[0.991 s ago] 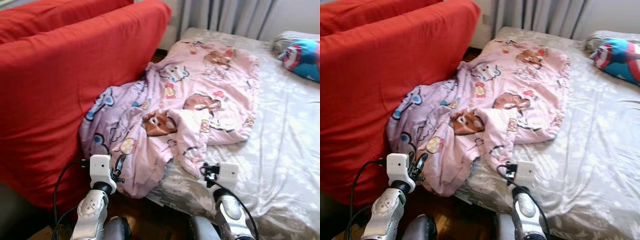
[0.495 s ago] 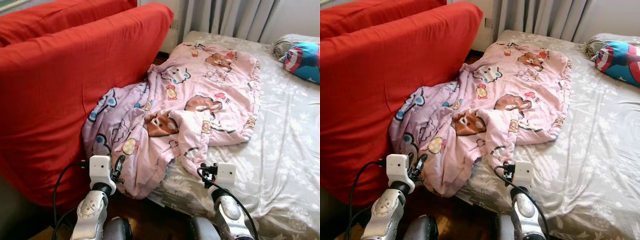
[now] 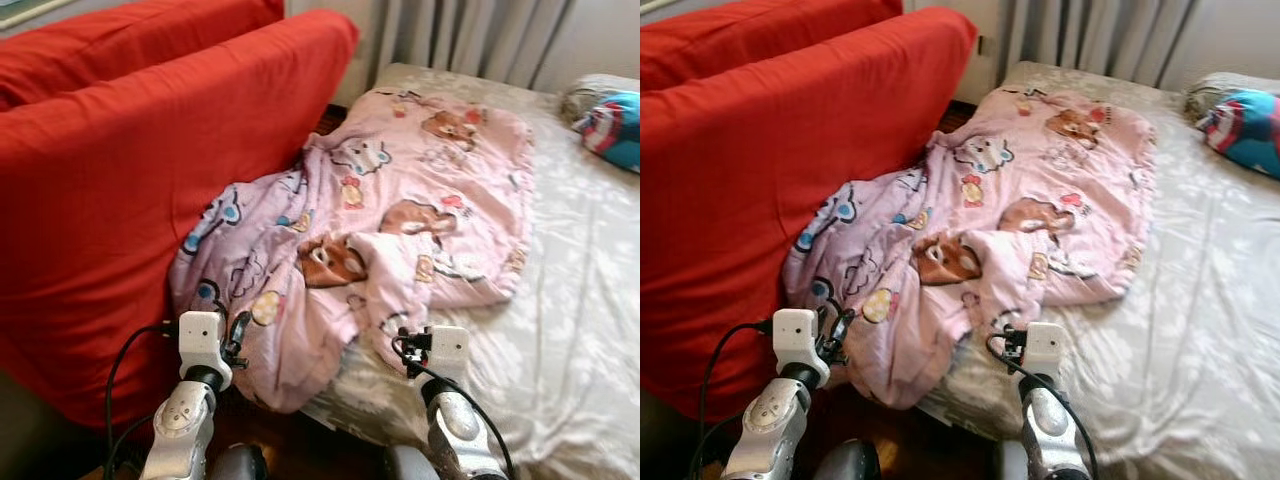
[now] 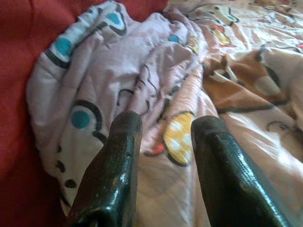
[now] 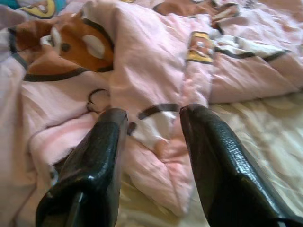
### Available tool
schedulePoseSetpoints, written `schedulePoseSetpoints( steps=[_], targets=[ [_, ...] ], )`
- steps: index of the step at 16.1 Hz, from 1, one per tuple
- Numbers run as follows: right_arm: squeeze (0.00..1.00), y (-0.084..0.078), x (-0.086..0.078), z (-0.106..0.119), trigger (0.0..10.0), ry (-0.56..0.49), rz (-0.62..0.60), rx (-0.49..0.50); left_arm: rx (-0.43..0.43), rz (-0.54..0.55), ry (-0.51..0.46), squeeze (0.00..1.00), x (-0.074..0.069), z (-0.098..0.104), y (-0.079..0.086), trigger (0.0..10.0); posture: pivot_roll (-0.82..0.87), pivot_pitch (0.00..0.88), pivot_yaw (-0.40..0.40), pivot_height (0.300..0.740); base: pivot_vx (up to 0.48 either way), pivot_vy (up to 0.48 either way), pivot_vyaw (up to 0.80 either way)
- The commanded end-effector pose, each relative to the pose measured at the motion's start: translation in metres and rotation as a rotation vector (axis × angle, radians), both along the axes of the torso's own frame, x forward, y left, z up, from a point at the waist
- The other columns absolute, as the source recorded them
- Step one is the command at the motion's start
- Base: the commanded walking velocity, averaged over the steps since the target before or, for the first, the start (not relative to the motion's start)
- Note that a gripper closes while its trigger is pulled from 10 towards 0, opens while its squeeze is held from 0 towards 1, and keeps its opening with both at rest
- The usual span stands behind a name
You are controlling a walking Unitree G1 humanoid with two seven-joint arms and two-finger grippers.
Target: Clean up the room
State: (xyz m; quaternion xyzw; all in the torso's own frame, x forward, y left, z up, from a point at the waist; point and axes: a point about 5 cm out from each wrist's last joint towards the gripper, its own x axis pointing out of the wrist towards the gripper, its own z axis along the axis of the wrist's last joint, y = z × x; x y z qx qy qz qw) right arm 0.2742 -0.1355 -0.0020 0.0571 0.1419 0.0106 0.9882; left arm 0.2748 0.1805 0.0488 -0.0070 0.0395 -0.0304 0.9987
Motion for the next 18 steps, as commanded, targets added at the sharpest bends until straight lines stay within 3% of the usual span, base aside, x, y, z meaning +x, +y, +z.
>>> schedulePoseSetpoints(
  steps=[1,11,15,16,18],
  targets=[
    [0.00,-0.001,-0.003,-0.005,10.0,0.031,0.009,-0.009,-0.008,0.001,0.016,0.00,-0.002,-0.003,0.000,10.0,-0.04,0.093,-0.024,0.627,0.277,0.000,0.00],
    [0.00,-0.003,-0.006,-0.012,10.0,0.090,0.048,-0.036,-0.009,-0.004,0.017,0.00,-0.001,-0.003,-0.002,10.0,-0.04,0.095,-0.024,0.627,0.026,0.000,0.00],
    [0.01,-0.006,0.006,-0.008,10.0,0.126,0.074,-0.065,-0.001,-0.023,0.014,0.00,0.002,0.000,-0.001,10.0,-0.03,0.098,-0.024,0.627,0.000,0.000,0.00],
    [1.00,-0.007,0.007,-0.007,10.0,0.127,0.074,-0.061,0.001,-0.024,0.011,0.00,0.004,0.001,0.000,10.0,-0.02,0.106,-0.024,0.627,0.000,0.000,0.00],
    [1.00,-0.013,0.023,0.003,10.0,0.147,0.043,-0.100,0.012,-0.023,-0.022,0.00,0.014,0.014,0.006,10.0,-0.01,0.125,-0.020,0.627,0.000,0.000,0.00]
  ],
)
